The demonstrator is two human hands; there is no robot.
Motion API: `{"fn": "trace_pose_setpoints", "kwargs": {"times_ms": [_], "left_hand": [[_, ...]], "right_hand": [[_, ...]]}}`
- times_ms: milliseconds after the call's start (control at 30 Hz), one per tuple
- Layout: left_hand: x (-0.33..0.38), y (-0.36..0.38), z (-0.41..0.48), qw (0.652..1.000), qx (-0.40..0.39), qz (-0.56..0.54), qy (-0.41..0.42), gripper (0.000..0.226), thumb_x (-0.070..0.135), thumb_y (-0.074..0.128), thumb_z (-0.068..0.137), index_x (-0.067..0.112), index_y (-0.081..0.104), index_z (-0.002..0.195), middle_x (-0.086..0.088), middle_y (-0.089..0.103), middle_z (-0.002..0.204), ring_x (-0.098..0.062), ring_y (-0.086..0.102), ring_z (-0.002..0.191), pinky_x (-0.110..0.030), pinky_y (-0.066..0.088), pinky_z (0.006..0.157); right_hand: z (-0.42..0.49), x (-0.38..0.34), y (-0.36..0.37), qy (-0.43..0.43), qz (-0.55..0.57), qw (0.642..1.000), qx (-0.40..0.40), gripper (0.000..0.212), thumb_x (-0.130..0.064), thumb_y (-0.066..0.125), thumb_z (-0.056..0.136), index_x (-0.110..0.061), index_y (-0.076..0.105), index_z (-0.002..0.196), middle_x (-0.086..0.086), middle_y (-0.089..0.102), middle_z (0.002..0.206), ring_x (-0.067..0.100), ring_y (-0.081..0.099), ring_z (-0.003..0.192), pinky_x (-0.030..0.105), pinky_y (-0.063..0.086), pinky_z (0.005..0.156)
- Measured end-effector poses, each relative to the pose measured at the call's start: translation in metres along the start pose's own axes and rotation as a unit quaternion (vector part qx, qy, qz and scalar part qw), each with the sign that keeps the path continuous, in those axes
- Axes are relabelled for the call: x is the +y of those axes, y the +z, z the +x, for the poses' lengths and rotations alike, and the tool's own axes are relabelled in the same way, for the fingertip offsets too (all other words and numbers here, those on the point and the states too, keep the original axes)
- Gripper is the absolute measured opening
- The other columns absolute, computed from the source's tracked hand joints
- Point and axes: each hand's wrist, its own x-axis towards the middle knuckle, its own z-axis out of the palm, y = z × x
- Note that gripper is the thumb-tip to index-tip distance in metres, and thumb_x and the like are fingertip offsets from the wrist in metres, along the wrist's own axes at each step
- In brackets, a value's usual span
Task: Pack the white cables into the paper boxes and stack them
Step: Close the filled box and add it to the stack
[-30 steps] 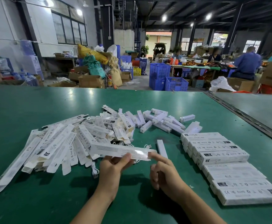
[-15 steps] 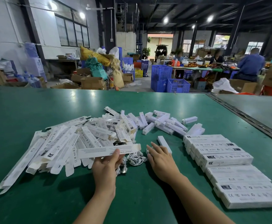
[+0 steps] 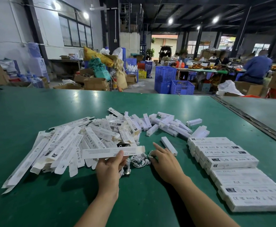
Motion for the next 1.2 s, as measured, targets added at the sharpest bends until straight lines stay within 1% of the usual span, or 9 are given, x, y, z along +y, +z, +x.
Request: {"fn": "trace_pose_setpoints", "kwargs": {"times_ms": [100, 300, 433, 567, 700, 900, 1000, 1100, 1200], "left_hand": [[0.000, -0.001, 0.000, 1.000, 0.000, -0.001, 0.000, 0.023, 0.002, 0.070, 0.089, 0.006, 0.065, 0.110, -0.012, 0.076, 0.094, -0.024, 0.072, 0.082, -0.025, 0.059, 0.065], [0.000, 0.000, 0.001, 1.000, 0.002, 0.000, -0.004, 0.028, 0.001, 0.070, 0.088, -0.001, 0.063, 0.116, -0.017, 0.075, 0.100, -0.027, 0.071, 0.084, -0.026, 0.061, 0.067], [0.000, 0.001, 0.002, 1.000, -0.002, 0.004, -0.004, 0.029, 0.000, 0.069, 0.089, -0.002, 0.063, 0.117, -0.012, 0.076, 0.094, -0.023, 0.072, 0.078, -0.025, 0.060, 0.066], [0.000, 0.000, 0.002, 1.000, 0.000, 0.000, -0.007, 0.030, -0.001, 0.068, 0.089, -0.004, 0.062, 0.118, -0.018, 0.075, 0.100, -0.025, 0.072, 0.081, -0.026, 0.061, 0.068], [0.001, 0.000, 0.001, 1.000, -0.006, 0.005, -0.006, 0.028, -0.001, 0.068, 0.089, -0.003, 0.063, 0.116, -0.015, 0.076, 0.095, -0.021, 0.074, 0.077, -0.026, 0.061, 0.068], [0.001, -0.001, 0.000, 1.000, -0.007, 0.006, -0.007, 0.027, 0.000, 0.069, 0.088, -0.001, 0.064, 0.115, -0.011, 0.077, 0.090, -0.021, 0.074, 0.077, -0.026, 0.061, 0.068], [0.001, -0.001, 0.001, 1.000, -0.009, 0.005, -0.005, 0.025, 0.000, 0.069, 0.088, 0.003, 0.064, 0.112, -0.006, 0.078, 0.087, -0.019, 0.074, 0.076, -0.025, 0.061, 0.066], [0.001, 0.000, 0.001, 1.000, -0.012, 0.009, -0.003, 0.023, 0.000, 0.069, 0.089, 0.007, 0.065, 0.110, -0.005, 0.078, 0.087, -0.020, 0.075, 0.077, -0.024, 0.060, 0.067], [-0.001, -0.001, 0.001, 1.000, -0.009, 0.019, -0.002, 0.022, 0.001, 0.070, 0.088, 0.005, 0.065, 0.109, -0.007, 0.077, 0.089, -0.023, 0.075, 0.080, -0.026, 0.061, 0.069]], "right_hand": [[-0.001, -0.002, 0.000, -0.017, -0.003, 1.000, 0.012, 0.036, -0.039, 0.045, 0.100, -0.020, 0.068, 0.119, -0.001, 0.052, 0.145, 0.014, 0.050, 0.124, 0.023, 0.029, 0.102], [-0.005, -0.003, -0.002, 0.017, -0.018, 0.997, 0.076, 0.033, -0.040, 0.051, 0.098, -0.018, 0.075, 0.095, -0.008, 0.071, 0.103, 0.015, 0.053, 0.103, 0.022, 0.039, 0.085], [-0.007, -0.008, -0.007, 0.051, 0.042, 0.996, 0.059, 0.026, -0.036, 0.059, 0.093, -0.019, 0.070, 0.110, -0.003, 0.066, 0.108, 0.018, 0.060, 0.101, 0.032, 0.049, 0.082], [-0.009, -0.009, -0.007, 0.010, 0.021, 0.999, 0.045, 0.026, -0.032, 0.055, 0.097, -0.024, 0.073, 0.114, -0.003, 0.064, 0.120, 0.017, 0.060, 0.107, 0.030, 0.049, 0.084], [-0.007, -0.006, -0.006, 0.027, -0.003, 0.999, 0.039, 0.027, -0.022, 0.050, 0.098, -0.019, 0.073, 0.111, -0.002, 0.058, 0.134, 0.020, 0.057, 0.117, 0.031, 0.048, 0.089], [-0.008, -0.004, -0.001, 0.020, 0.002, 0.998, 0.058, 0.025, -0.022, 0.054, 0.096, -0.013, 0.075, 0.105, 0.003, 0.067, 0.115, 0.024, 0.057, 0.111, 0.029, 0.043, 0.093], [-0.008, -0.001, 0.000, 0.025, 0.017, 0.998, 0.052, 0.023, -0.026, 0.056, 0.097, -0.016, 0.075, 0.103, 0.001, 0.068, 0.107, 0.023, 0.056, 0.106, 0.028, 0.043, 0.089], [-0.009, -0.002, -0.002, 0.044, 0.014, 0.997, 0.059, 0.021, -0.019, 0.053, 0.099, -0.013, 0.072, 0.102, 0.001, 0.069, 0.103, 0.025, 0.058, 0.100, 0.033, 0.046, 0.083], [-0.014, -0.005, -0.008, 0.083, 0.092, 0.987, 0.100, 0.015, -0.016, 0.059, 0.096, -0.013, 0.070, 0.106, 0.000, 0.071, 0.103, 0.020, 0.063, 0.095, 0.029, 0.047, 0.083]]}}
